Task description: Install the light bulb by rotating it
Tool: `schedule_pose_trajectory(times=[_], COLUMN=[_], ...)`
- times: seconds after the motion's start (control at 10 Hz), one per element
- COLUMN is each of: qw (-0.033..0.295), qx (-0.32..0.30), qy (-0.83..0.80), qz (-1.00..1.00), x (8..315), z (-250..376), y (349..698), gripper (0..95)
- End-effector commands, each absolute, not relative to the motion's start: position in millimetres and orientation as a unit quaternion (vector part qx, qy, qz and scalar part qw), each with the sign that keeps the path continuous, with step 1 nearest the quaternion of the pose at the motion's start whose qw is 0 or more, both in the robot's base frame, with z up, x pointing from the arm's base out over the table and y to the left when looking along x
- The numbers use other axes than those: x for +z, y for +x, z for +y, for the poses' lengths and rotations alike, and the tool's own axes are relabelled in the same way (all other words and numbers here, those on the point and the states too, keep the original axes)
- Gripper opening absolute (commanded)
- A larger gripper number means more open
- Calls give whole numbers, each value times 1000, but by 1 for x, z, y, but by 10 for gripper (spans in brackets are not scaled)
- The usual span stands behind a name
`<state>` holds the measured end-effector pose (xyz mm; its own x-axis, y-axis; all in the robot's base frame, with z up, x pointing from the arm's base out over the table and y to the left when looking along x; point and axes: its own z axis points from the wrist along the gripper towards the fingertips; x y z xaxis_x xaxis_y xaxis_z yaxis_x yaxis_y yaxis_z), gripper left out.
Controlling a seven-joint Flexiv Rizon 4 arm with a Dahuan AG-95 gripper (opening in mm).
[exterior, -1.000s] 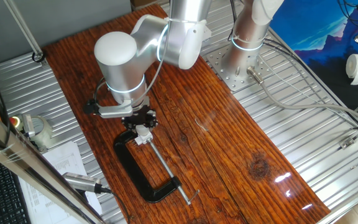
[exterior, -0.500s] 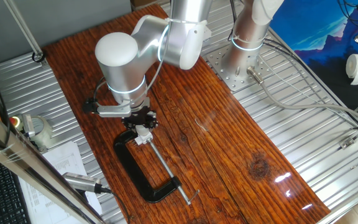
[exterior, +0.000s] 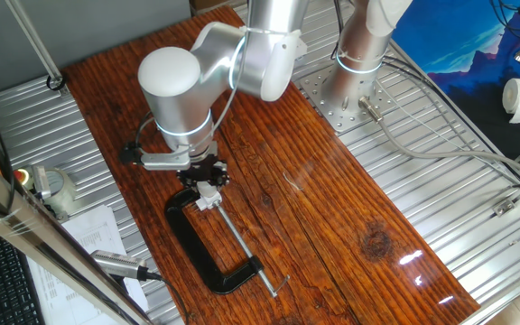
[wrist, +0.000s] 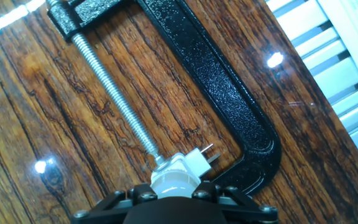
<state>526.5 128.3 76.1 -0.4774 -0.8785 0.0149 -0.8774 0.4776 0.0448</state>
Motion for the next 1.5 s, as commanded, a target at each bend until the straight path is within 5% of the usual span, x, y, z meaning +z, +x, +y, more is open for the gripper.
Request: schedule_pose_trajectory(times=[0.1,0.4,0.5,1.3,1.4,1.5], qw=[21,19,19,22,22,20], qx=[-15,-13,-13,-6,-5,-5], qy=[514,514,512,471,455,443], qz=[-858,-857,-859,-882,-890,-896], x=[76,77,77,132,138,142], z=[128,128,128,127,127,126], y=[526,526,526,521,519,518], gripper=[570,570,760,760,570,570])
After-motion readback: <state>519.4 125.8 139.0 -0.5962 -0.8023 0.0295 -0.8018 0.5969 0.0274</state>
